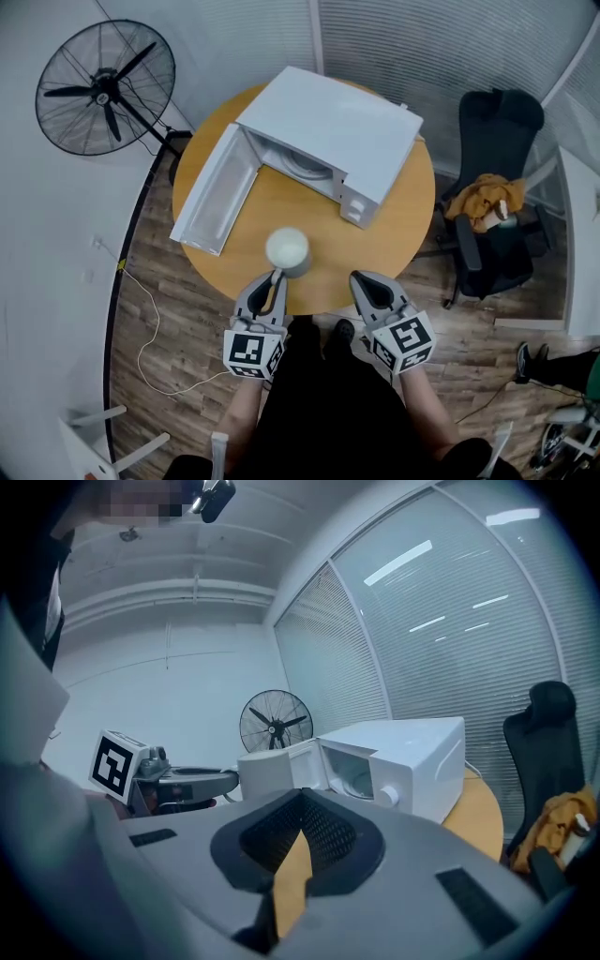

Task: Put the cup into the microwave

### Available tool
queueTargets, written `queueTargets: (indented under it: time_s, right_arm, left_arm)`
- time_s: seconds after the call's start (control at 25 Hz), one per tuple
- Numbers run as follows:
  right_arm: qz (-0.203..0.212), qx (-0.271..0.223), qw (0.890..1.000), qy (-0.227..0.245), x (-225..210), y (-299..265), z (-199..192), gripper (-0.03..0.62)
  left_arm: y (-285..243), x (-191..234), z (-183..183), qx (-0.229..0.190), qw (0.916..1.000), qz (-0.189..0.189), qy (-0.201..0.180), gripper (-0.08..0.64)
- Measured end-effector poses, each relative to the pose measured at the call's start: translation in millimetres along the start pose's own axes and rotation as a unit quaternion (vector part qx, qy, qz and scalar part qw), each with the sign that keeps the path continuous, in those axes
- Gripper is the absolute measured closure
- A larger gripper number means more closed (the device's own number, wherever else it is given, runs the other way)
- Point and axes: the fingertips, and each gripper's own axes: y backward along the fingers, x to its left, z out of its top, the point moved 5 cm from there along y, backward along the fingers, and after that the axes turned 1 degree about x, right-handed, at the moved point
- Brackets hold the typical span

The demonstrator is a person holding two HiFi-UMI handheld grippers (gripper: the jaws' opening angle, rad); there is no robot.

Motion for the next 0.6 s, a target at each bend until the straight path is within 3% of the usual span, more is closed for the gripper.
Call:
queueTargets:
  time_s: [0.6]
  right_arm:
    - [-0.078, -0.009, 0.997, -0.007, -1, -46, 30, 0.583]
  left_arm:
    - [-64, 62, 6, 0.003, 0.9973, -0.061, -0.040, 0.526]
